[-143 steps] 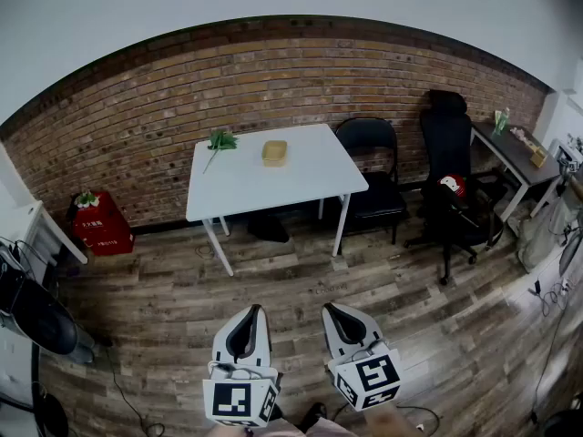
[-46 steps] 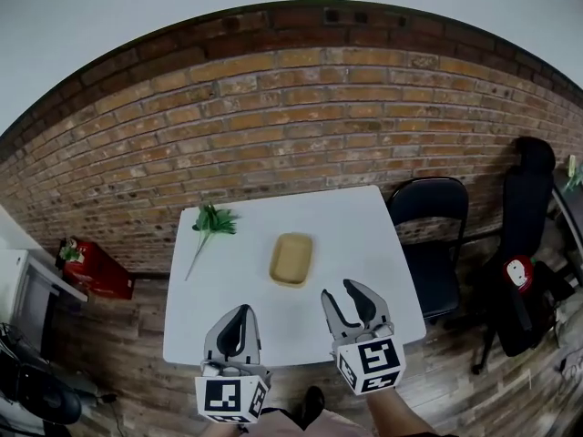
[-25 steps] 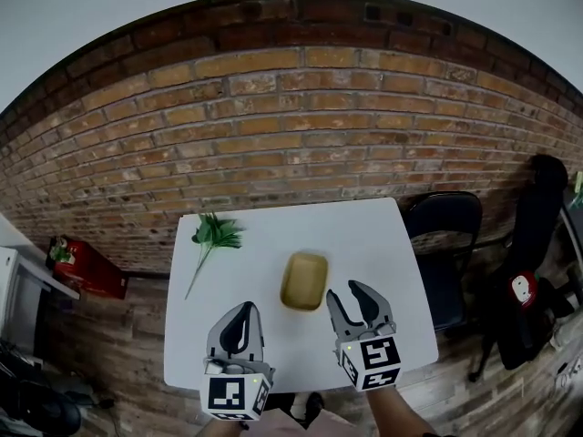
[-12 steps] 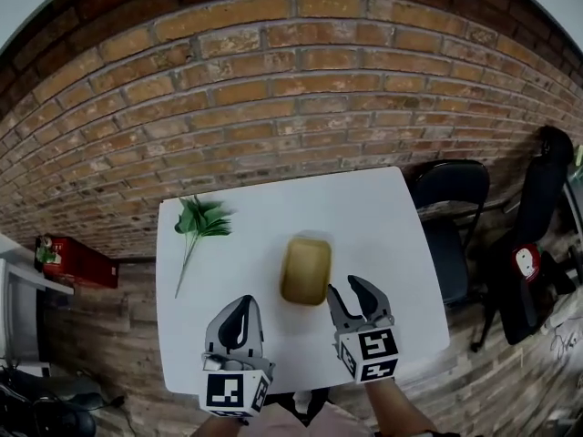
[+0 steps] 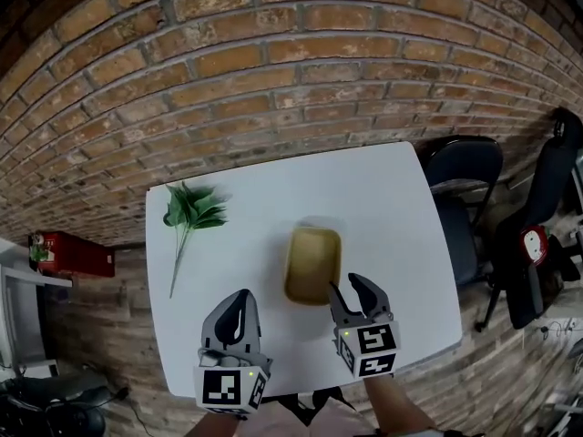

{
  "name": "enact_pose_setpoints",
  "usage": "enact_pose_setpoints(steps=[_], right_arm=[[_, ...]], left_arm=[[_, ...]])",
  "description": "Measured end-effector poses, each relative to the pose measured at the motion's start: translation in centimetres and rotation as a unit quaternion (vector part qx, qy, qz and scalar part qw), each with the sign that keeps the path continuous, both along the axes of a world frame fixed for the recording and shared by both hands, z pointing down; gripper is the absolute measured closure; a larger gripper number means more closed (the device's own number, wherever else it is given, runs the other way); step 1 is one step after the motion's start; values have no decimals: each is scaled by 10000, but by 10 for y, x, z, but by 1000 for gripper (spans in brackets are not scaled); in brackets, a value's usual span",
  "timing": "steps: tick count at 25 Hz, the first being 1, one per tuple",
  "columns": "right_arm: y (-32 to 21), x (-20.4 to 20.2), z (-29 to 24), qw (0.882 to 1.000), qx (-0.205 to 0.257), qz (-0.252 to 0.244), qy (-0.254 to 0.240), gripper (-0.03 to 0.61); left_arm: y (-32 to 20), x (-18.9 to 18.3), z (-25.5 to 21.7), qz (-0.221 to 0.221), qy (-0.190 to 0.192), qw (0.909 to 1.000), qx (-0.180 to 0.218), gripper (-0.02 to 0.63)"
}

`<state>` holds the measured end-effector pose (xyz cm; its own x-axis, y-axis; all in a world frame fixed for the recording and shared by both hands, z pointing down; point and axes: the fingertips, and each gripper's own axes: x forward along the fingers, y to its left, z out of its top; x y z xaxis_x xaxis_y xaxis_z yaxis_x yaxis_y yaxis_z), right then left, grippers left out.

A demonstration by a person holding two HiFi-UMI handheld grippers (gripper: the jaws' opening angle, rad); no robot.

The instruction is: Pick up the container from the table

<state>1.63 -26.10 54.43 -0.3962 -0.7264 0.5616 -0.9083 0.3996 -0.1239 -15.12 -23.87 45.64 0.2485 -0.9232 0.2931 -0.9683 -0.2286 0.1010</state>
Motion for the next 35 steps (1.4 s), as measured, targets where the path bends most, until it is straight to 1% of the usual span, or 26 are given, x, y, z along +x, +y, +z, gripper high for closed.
enact_pose_setpoints(steps=[8,19,35], right_arm=[[-6,0,20,9996,-224,132,79,411],[-11,2,35,9987,-414,278,128,431],[-16,1,50,9968,-680,386,182,459]], left_arm=[[-11,-7,15,37,21,9999,-155,606],[-18,-15,31,88,4,9994,-328,606],[-27,-23,41,40,14,9991,-428,606]])
